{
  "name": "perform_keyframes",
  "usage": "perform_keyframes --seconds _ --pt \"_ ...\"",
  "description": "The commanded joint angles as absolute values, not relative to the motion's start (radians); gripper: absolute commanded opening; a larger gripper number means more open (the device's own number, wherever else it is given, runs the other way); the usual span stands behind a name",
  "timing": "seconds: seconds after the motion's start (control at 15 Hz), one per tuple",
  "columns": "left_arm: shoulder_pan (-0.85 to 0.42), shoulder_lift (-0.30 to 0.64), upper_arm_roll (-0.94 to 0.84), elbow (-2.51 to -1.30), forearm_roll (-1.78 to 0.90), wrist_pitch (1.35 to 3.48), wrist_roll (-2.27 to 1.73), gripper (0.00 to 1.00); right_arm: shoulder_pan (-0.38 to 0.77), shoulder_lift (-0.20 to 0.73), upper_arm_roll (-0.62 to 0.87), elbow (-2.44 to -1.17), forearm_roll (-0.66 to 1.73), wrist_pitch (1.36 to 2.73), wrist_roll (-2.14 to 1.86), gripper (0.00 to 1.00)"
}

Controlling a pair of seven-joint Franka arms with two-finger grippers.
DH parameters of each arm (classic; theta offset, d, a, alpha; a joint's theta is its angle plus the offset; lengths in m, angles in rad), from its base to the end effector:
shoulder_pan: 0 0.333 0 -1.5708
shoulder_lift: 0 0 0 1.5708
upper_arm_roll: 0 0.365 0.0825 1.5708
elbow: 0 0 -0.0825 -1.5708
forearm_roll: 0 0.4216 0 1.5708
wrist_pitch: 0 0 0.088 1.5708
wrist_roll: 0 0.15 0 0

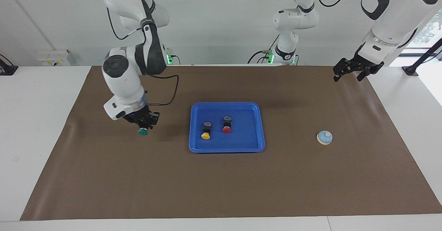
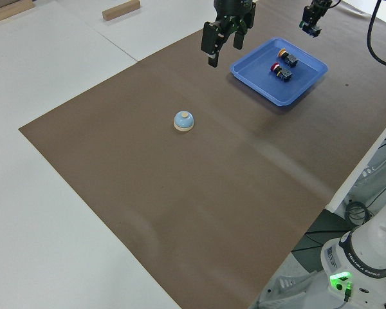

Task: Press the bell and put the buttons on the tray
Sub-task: 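Carry the green button onto the tray and release it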

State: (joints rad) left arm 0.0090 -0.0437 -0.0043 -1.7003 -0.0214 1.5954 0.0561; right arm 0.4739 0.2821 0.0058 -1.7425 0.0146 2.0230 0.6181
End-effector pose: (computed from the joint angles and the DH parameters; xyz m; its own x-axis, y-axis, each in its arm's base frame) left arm 0.5723 -0.0005 0.5923 0.9969 -0.0508 -0.0599 -0.0494 -0.9985 0.0245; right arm 0.6060 0.3166 0.3998 0.9895 -0.1445 -0.0099 -0.1446 -0.9894 -0.0111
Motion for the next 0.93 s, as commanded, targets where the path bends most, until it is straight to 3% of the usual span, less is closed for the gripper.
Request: perform_keyframes --seconds 0.0,0.27,0.87 --pt "0.014 -0.048 -0.006 -1.698 -0.021 1.589 0.055 1.00 0.557 0.394 0.000 -1.614 0.029 2.017 0.687 0.00" --pt "0.014 -0.048 -0.005 -1.698 -0.021 1.589 0.055 1.00 0.667 0.518 0.000 -1.496 0.028 2.031 0.810 0.00" --pt "0.014 -0.048 -0.005 -1.698 -0.021 1.589 0.055 1.00 0.741 0.589 0.000 -1.509 0.049 2.129 0.867 0.00"
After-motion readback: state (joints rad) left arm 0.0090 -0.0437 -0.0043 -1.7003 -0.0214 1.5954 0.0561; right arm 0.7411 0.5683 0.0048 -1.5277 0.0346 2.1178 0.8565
